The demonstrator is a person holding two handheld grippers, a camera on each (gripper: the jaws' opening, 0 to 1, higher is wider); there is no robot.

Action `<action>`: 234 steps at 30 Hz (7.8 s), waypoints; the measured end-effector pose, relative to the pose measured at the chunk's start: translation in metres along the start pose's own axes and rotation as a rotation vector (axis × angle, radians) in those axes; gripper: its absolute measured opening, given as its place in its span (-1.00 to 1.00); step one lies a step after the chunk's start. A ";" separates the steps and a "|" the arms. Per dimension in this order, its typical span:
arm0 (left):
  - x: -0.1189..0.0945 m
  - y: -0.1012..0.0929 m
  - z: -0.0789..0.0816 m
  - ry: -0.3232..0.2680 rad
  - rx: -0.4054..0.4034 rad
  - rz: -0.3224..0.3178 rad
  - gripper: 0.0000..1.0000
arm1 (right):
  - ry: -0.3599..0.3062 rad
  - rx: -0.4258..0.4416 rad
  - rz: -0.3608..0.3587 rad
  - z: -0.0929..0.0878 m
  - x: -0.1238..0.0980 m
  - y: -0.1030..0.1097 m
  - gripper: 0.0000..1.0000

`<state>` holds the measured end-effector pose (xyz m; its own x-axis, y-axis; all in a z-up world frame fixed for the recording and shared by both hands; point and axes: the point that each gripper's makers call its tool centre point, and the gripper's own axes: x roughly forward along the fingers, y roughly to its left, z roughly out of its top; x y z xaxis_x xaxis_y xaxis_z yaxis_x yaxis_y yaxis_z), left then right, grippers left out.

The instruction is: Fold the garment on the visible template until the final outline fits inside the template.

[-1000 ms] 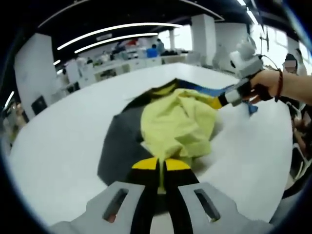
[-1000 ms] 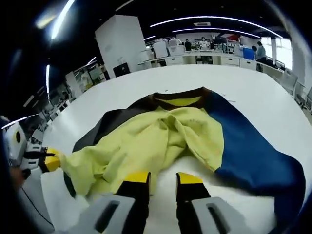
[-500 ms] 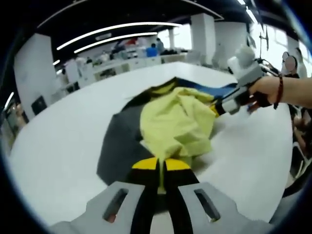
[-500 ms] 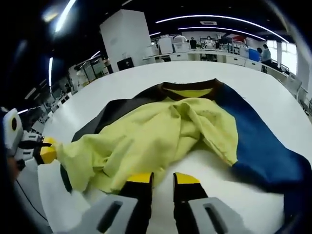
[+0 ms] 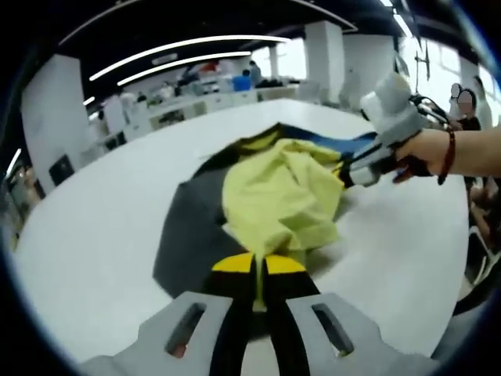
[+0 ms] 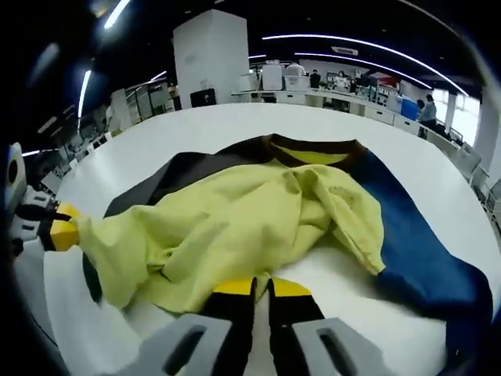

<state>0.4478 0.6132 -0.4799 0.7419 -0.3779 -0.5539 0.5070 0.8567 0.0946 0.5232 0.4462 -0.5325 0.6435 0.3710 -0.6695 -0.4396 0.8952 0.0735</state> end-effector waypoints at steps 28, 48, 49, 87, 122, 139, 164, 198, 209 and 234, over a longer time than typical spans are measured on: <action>-0.026 -0.039 0.001 -0.005 0.141 -0.136 -1.00 | -0.046 0.128 -0.059 -0.041 -0.117 -0.044 -1.00; -0.053 -0.056 -0.055 0.132 0.259 -0.232 -1.00 | 0.014 0.241 -0.065 -0.100 -0.164 -0.039 -1.00; -0.054 -0.055 -0.059 0.140 0.264 -0.231 -1.00 | 0.017 0.246 -0.068 -0.103 -0.165 -0.039 -1.00; -0.091 -0.038 -0.087 0.190 -0.114 -0.111 -0.39 | 0.107 0.337 -0.093 -0.148 -0.194 -0.033 -0.79; -0.090 -0.031 -0.120 0.367 -0.343 -0.046 -0.99 | 0.128 0.351 -0.132 -0.166 -0.188 -0.036 -1.00; -0.097 -0.034 -0.126 0.414 -0.284 -0.066 -0.99 | 0.192 0.372 -0.115 -0.179 -0.192 -0.035 -1.00; -0.101 -0.031 -0.099 0.226 -0.244 -0.035 -0.12 | -0.037 0.416 -0.082 -0.096 -0.187 -0.063 -0.27; -0.092 -0.027 -0.026 -0.005 -0.162 -0.036 0.97 | -0.102 0.421 -0.207 -0.044 -0.075 -0.161 -0.47; -0.088 -0.027 -0.031 0.020 -0.181 -0.031 0.93 | -0.126 0.447 -0.220 -0.038 -0.071 -0.171 -1.00; -0.085 -0.028 -0.031 0.030 -0.147 -0.041 0.98 | -0.108 0.381 -0.247 -0.009 -0.055 -0.210 -1.00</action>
<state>0.3561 0.6322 -0.4614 0.7072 -0.4044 -0.5799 0.4652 0.8839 -0.0491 0.5742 0.2358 -0.5172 0.7704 0.1405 -0.6219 -0.0161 0.9794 0.2014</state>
